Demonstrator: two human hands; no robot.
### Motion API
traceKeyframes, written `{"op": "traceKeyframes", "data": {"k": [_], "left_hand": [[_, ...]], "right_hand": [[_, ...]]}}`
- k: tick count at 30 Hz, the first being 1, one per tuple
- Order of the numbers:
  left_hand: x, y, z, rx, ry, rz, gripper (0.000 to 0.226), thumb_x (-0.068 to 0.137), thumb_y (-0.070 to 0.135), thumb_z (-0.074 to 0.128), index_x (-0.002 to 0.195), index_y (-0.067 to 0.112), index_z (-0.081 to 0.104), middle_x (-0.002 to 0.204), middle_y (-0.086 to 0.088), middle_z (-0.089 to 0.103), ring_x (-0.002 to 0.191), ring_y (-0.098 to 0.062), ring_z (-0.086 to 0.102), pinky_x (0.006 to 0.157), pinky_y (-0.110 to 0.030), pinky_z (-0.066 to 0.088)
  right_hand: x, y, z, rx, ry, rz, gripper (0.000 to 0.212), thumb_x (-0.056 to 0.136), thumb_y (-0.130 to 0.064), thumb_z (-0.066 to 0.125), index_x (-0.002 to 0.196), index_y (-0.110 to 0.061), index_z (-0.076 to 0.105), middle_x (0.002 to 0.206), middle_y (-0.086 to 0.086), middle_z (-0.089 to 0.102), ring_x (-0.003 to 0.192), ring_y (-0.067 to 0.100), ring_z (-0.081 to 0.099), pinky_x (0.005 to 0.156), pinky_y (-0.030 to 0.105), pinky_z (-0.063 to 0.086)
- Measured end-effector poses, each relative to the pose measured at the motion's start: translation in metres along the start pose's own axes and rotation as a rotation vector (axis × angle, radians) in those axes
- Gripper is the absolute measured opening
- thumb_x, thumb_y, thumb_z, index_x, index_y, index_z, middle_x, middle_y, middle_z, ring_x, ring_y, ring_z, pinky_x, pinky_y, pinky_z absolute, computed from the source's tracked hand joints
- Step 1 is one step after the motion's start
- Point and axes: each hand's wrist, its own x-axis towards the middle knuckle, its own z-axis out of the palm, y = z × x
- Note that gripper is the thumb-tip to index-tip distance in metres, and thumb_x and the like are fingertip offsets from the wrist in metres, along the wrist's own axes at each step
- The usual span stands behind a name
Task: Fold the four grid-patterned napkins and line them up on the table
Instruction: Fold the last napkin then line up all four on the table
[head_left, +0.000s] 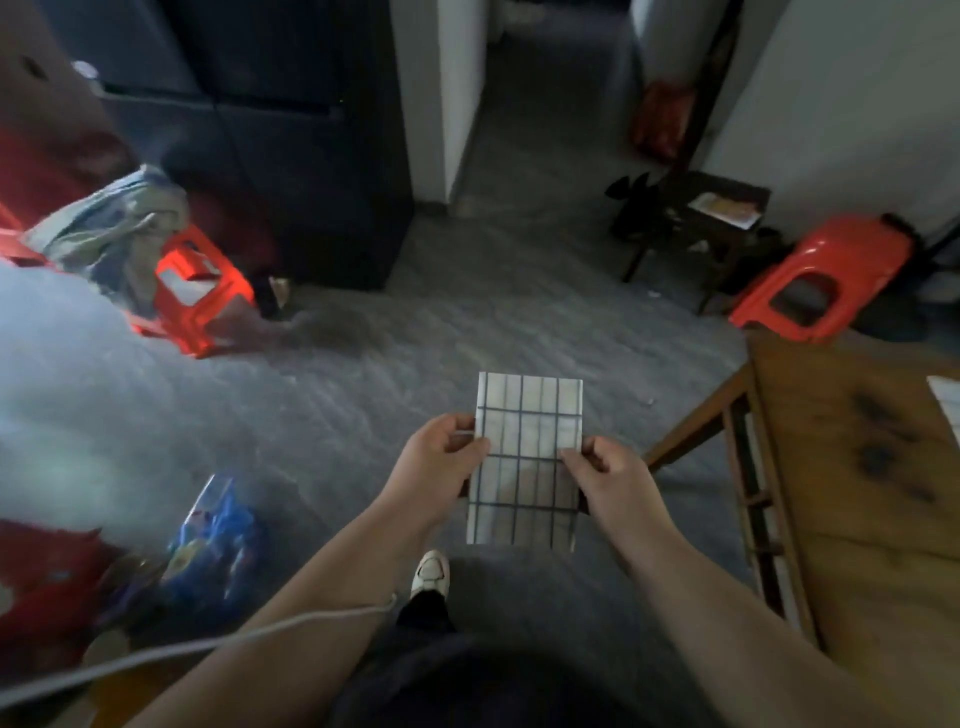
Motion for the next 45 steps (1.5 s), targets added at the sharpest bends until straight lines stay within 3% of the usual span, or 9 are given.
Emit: {"op": "traceKeyframes", "data": {"k": [2,7,14,18,25,32,38,41,45], "left_hand": [[0.052,0.027,-0.006,0.054,-0.075,0.017,0.017,0.097,0.016,0.065,0.111,0.025,0.067,0.098,0.002,0.078,0.091,-0.021,0.075,0.089,-0.053,0.059],[0.163,0.094,0.000,0.202,-0.212,0.099,0.017,0.095,0.023,0.066,0.112,0.027,0.067,0.099,0.006,0.078,0.092,-0.017,0.074,0.088,-0.050,0.060],[0.282,0.160,0.062,0.261,-0.386,0.119,0.023,0.096,0.023,0.068,0.119,0.022,0.065,0.101,0.006,0.077,0.094,-0.014,0.074,0.084,-0.039,0.060],[0.361,0.193,0.128,0.274,-0.486,0.136,0.014,0.096,0.018,0.067,0.108,0.026,0.066,0.098,0.004,0.078,0.090,-0.012,0.074,0.074,-0.029,0.057],[0.490,0.277,0.246,0.382,-0.595,0.138,0.016,0.098,0.011,0.063,0.112,0.017,0.065,0.098,0.000,0.078,0.092,-0.019,0.075,0.082,-0.041,0.060],[0.588,0.343,0.362,0.407,-0.736,0.103,0.018,0.098,0.009,0.062,0.114,0.018,0.063,0.099,-0.001,0.077,0.089,-0.015,0.075,0.081,-0.034,0.062],[0.665,0.367,0.477,0.417,-0.927,0.034,0.015,0.098,0.004,0.059,0.109,0.014,0.064,0.108,-0.013,0.074,0.094,-0.026,0.073,0.086,-0.046,0.058],[0.699,0.385,0.546,0.415,-1.072,0.027,0.015,0.099,0.000,0.057,0.106,0.012,0.063,0.102,-0.012,0.074,0.087,-0.022,0.071,0.078,-0.041,0.058],[0.723,0.405,0.628,0.522,-1.296,-0.013,0.016,0.098,-0.002,0.056,0.110,0.005,0.061,0.099,-0.012,0.073,0.085,-0.025,0.069,0.070,-0.035,0.056]], "right_hand": [[0.036,-0.019,0.000,0.057,0.051,0.049,0.015,0.099,-0.029,0.065,0.091,-0.019,0.073,0.085,0.000,0.076,0.083,0.020,0.073,0.084,0.053,0.059],[0.111,-0.056,-0.011,0.230,0.189,0.150,0.017,0.100,-0.029,0.063,0.092,-0.018,0.074,0.088,0.004,0.078,0.085,0.024,0.075,0.087,0.056,0.059],[0.209,-0.077,-0.057,0.460,0.396,0.225,0.015,0.102,-0.020,0.061,0.096,-0.016,0.074,0.088,0.004,0.078,0.084,0.021,0.076,0.083,0.045,0.063],[0.276,-0.069,-0.101,0.581,0.481,0.243,0.013,0.102,-0.014,0.059,0.101,-0.009,0.071,0.089,0.007,0.079,0.079,0.019,0.077,0.064,0.028,0.060],[0.411,-0.068,-0.205,0.631,0.509,0.279,0.014,0.102,-0.016,0.058,0.105,-0.012,0.070,0.092,0.002,0.078,0.083,0.013,0.077,0.066,0.025,0.059],[0.506,-0.066,-0.301,0.668,0.658,0.299,0.014,0.102,-0.019,0.058,0.106,-0.016,0.071,0.096,0.000,0.078,0.087,0.015,0.077,0.078,0.038,0.062],[0.573,-0.049,-0.376,0.692,0.927,0.348,0.012,0.101,-0.015,0.060,0.100,-0.013,0.072,0.089,0.005,0.078,0.086,0.023,0.075,0.073,0.037,0.064],[0.603,-0.046,-0.411,0.704,1.086,0.368,0.013,0.102,-0.016,0.059,0.100,-0.012,0.071,0.093,0.008,0.077,0.088,0.025,0.074,0.077,0.043,0.064],[0.621,-0.048,-0.438,0.766,1.291,0.453,0.014,0.103,-0.023,0.057,0.107,-0.019,0.069,0.101,0.002,0.075,0.093,0.016,0.073,0.078,0.036,0.063]]}}
